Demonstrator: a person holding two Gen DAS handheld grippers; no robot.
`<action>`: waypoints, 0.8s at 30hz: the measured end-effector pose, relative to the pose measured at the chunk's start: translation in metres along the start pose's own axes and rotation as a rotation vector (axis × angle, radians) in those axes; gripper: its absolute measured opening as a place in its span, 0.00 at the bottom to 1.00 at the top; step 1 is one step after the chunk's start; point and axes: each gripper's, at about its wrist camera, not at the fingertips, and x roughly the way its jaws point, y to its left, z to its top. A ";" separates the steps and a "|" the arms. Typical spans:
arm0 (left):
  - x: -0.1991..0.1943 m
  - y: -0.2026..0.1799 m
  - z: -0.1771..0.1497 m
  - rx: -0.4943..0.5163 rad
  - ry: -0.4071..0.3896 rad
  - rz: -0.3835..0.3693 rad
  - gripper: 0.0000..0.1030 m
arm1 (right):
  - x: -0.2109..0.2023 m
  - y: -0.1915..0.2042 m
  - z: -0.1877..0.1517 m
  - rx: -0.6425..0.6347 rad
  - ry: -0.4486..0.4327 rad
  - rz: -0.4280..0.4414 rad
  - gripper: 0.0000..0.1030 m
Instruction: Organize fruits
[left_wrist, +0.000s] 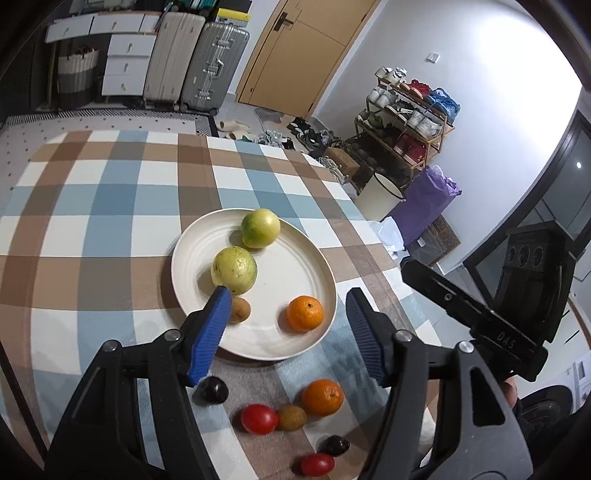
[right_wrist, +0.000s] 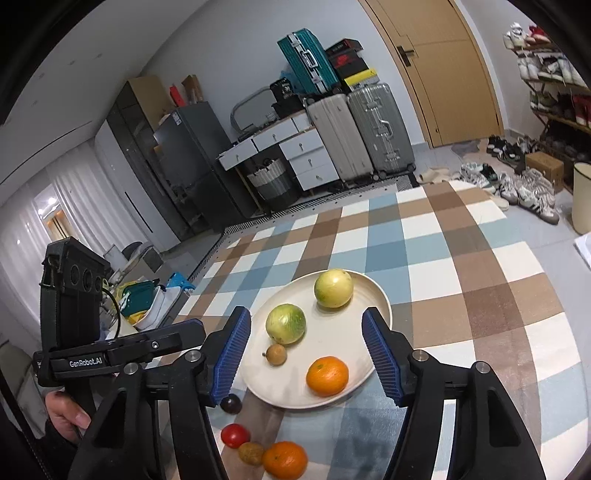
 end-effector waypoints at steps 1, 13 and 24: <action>-0.005 -0.002 -0.003 0.006 -0.004 0.010 0.60 | -0.004 0.003 -0.001 -0.005 -0.007 0.000 0.66; -0.048 -0.014 -0.038 0.008 -0.065 0.123 0.85 | -0.038 0.026 -0.021 -0.063 -0.077 -0.014 0.93; -0.062 -0.026 -0.074 0.061 -0.093 0.189 0.97 | -0.055 0.038 -0.048 -0.131 -0.096 -0.038 0.99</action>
